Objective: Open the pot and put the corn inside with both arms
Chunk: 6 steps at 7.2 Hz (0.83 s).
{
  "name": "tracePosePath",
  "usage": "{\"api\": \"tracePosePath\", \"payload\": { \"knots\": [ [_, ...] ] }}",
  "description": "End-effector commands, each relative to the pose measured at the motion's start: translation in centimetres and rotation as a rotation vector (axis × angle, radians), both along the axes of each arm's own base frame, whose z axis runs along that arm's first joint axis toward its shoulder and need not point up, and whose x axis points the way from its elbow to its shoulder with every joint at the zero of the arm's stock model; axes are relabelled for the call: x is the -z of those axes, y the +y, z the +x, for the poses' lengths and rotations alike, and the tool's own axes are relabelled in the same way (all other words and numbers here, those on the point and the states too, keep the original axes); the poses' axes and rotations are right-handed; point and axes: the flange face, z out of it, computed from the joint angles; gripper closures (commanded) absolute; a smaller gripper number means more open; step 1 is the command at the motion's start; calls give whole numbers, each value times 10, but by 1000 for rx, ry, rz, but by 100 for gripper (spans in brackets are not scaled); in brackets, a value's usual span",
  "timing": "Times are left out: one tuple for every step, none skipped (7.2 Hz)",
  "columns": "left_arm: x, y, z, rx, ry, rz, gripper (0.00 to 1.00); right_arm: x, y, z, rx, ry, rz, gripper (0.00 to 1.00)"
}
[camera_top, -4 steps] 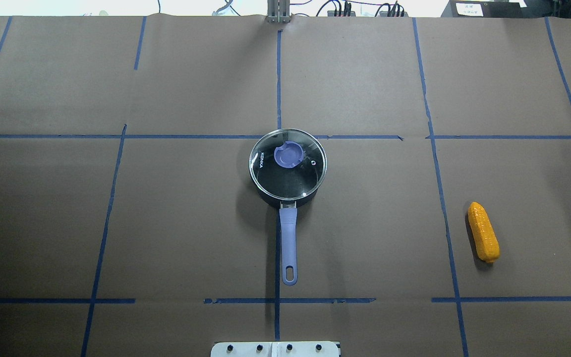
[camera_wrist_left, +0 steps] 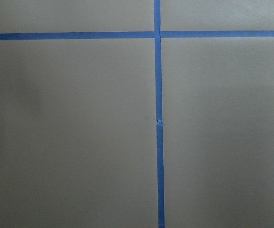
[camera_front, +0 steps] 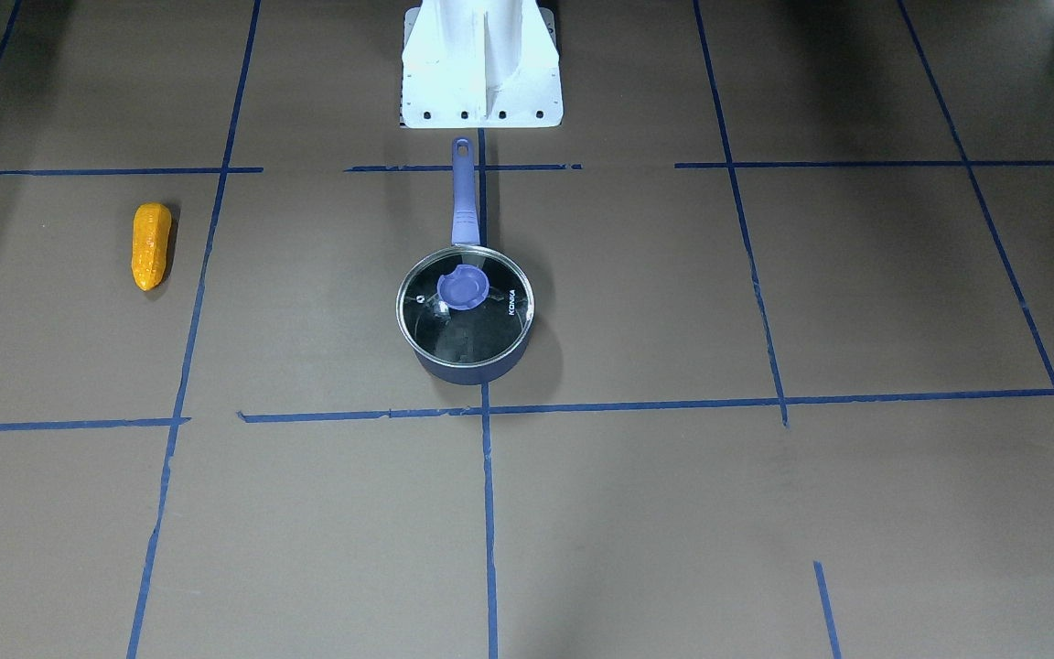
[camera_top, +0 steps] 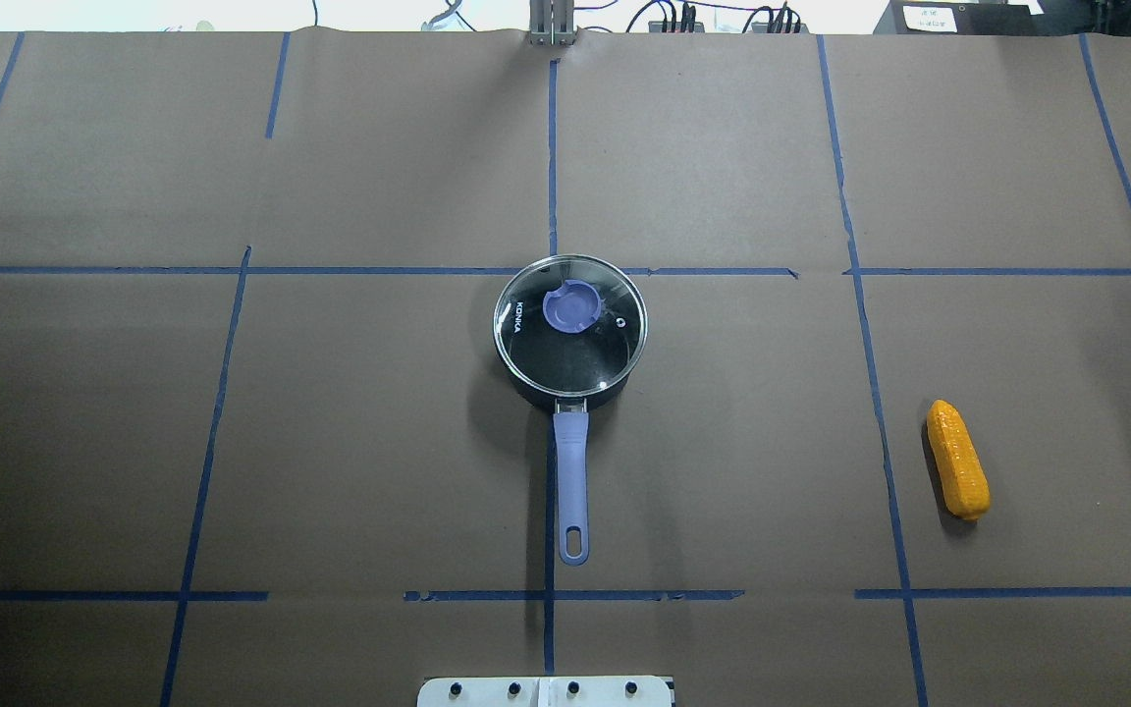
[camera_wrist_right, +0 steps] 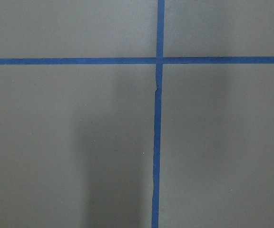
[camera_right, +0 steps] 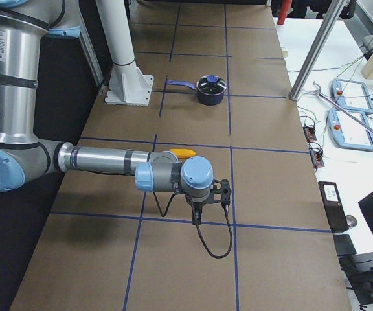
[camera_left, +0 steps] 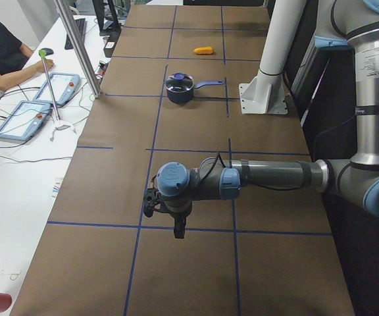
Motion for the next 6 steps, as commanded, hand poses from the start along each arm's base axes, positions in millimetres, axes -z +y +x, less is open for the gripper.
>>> {"api": "tracePosePath", "payload": {
  "knots": [
    [1, 0, 0, -1, 1, 7, 0, 0, 1, 0, -2, 0, -3, 0],
    [2, -1, 0, -1, 1, 12, 0, 0, 1, 0, -2, 0, 0, 0],
    [8, -2, 0, -1, 1, 27, 0, 1, 0, 0, -2, 0, 2, 0],
    [31, -5, 1, -1, 1, 65, 0, 2, -1, 0, -5, 0, 2, 0],
    [59, -8, 6, -5, -1, 109, 0, 5, -3, 0, -6, 0, 6, 0],
    [97, -12, 32, -15, -2, 129, 0, 6, -4, 0, -5, 0, 10, 0]
  ]
}}
